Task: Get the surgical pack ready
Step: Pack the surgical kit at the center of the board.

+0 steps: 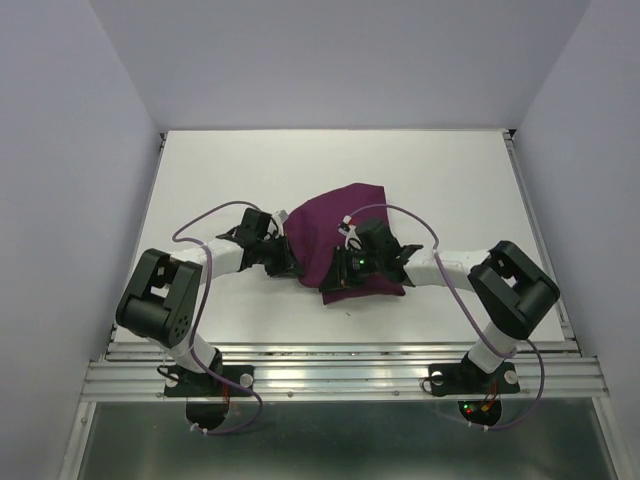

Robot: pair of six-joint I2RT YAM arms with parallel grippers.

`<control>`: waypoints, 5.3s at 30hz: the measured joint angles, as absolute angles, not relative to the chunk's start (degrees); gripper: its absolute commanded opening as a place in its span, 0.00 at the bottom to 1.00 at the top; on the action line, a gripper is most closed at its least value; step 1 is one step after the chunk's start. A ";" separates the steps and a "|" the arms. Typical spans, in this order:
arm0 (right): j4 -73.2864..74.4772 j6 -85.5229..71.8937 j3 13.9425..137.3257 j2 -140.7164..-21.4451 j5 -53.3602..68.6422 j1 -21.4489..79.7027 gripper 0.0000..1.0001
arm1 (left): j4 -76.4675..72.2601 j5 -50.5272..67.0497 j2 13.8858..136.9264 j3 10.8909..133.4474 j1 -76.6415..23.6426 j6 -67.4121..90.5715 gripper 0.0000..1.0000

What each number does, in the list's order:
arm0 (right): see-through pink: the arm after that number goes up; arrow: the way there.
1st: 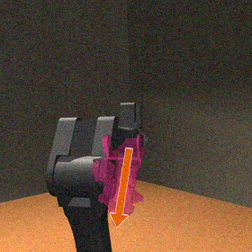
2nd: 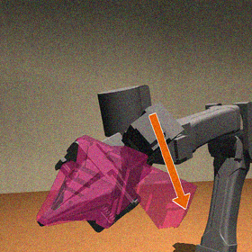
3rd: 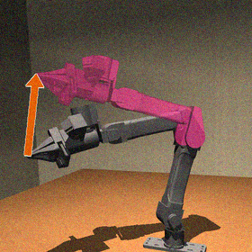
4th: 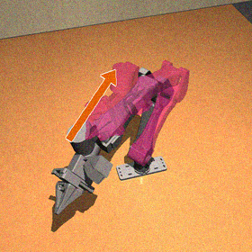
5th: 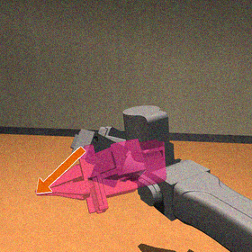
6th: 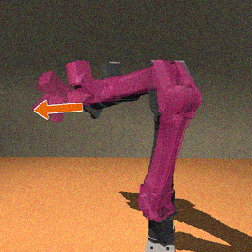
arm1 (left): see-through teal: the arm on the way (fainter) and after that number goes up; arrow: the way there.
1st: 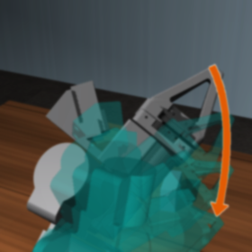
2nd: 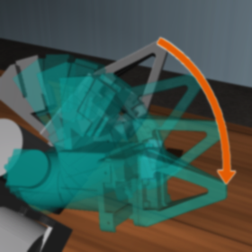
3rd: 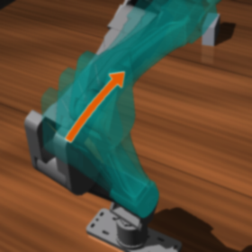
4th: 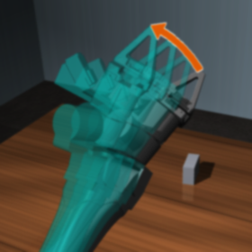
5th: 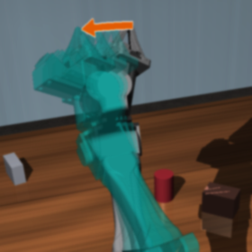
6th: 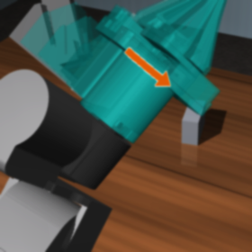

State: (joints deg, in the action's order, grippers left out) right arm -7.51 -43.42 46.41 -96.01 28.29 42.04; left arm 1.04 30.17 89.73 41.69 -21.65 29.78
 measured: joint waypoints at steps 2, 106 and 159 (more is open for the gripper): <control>-5.45 -42.59 47.33 -95.48 27.33 42.15 0.26 | 0.51 30.41 90.28 41.69 -21.71 29.78 0.00; 19.99 -33.34 48.58 -89.58 -0.56 28.42 0.23 | 8.43 12.25 97.84 54.74 -34.83 29.65 0.00; 30.30 -34.85 89.65 -114.67 -14.22 47.77 0.62 | -3.92 20.12 90.00 40.01 -31.03 30.52 0.00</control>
